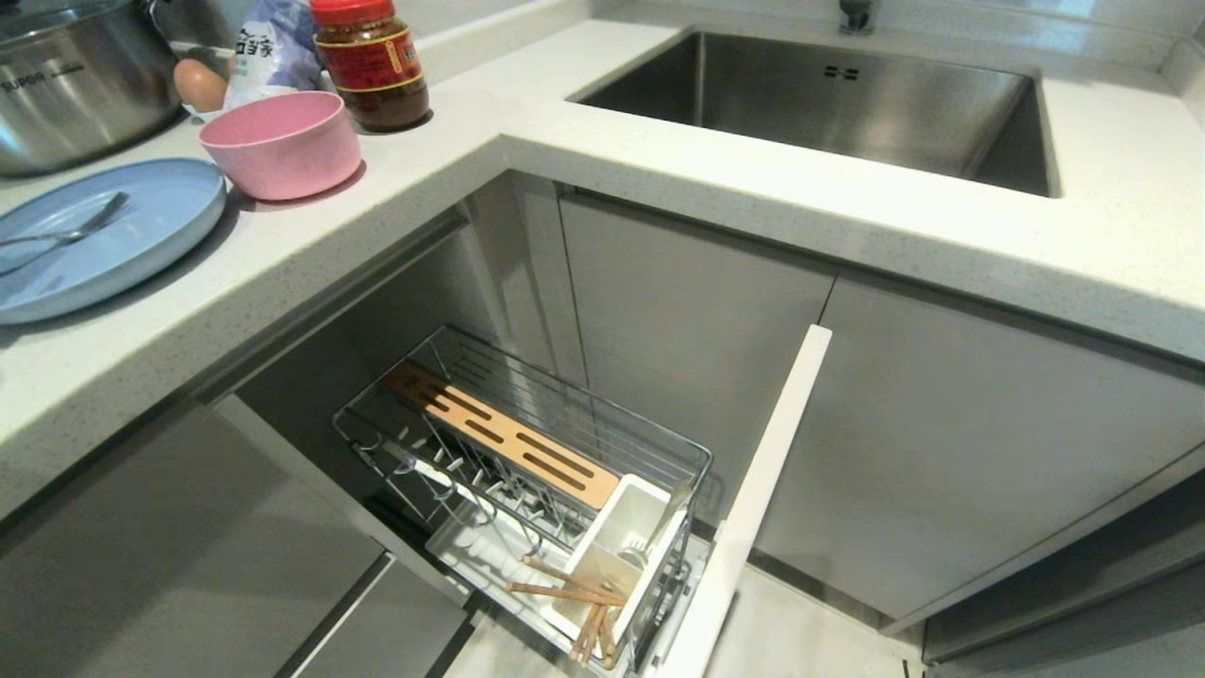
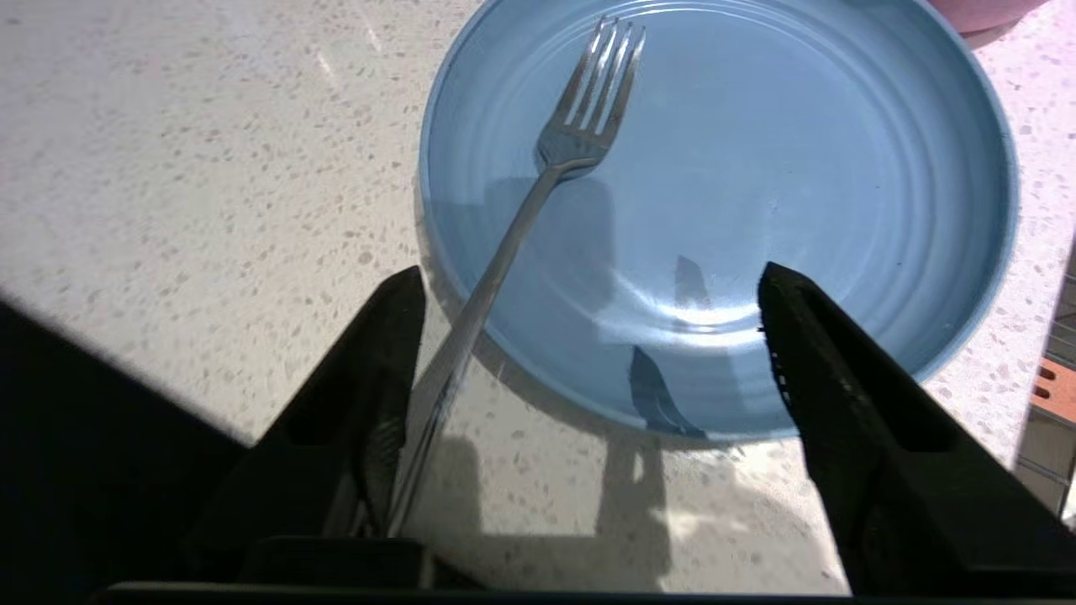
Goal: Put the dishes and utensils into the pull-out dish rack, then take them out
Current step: Pick up the fork and place it in the cupboard
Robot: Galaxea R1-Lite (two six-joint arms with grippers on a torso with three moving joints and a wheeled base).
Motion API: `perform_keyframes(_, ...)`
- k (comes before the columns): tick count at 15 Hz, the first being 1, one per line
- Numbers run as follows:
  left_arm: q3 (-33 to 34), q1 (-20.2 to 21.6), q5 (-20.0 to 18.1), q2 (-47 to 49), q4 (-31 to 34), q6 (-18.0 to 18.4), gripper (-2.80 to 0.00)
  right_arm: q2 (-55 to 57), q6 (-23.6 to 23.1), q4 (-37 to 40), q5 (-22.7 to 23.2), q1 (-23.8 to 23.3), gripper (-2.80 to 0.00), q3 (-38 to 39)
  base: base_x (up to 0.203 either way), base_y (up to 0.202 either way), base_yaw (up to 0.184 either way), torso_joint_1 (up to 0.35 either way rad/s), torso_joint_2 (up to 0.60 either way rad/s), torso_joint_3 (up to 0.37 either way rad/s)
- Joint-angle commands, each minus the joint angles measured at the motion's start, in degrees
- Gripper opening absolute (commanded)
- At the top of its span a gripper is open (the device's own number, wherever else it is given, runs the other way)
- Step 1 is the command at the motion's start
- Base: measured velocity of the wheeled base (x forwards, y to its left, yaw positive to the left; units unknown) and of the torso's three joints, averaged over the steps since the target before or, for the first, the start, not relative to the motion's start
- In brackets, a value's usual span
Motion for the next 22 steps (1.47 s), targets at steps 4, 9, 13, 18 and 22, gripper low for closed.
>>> perform_keyframes(4, 0.0, -3.2, -0.9, 4.5, -1.1, 0.9, 0.00, -0.2, 0.0, 0.0, 0.0, 0.0, -2.80, 0.0, 0.000, 0.000, 0.000, 0.000, 0.00, 0.000)
perform_keyframes(9, 0.2, -5.9, -1.0, 6.5, -2.2, 1.1, 0.00, -0.2, 0.0, 0.0, 0.0, 0.0, -2.80, 0.0, 0.000, 0.000, 0.000, 0.000, 0.00, 0.000)
perform_keyframes(13, 0.5, -6.8, -3.5, 6.5, -2.0, 1.1, 0.00, -0.2, 0.0, 0.0, 0.0, 0.0, -2.80, 0.0, 0.000, 0.000, 0.000, 0.000, 0.00, 0.000)
perform_keyframes(18, 1.6, -8.5, -3.6, 6.0, -1.8, 1.1, 0.00, -0.2, 0.0, 0.0, 0.0, 0.0, -2.80, 0.0, 0.000, 0.000, 0.000, 0.000, 0.00, 0.000)
perform_keyframes(22, 2.0, -11.7, 0.0, 4.9, -1.7, 0.7, 0.00, -0.2, 0.0, 0.0, 0.0, 0.0, -2.80, 0.0, 0.000, 0.000, 0.000, 0.000, 0.00, 0.000)
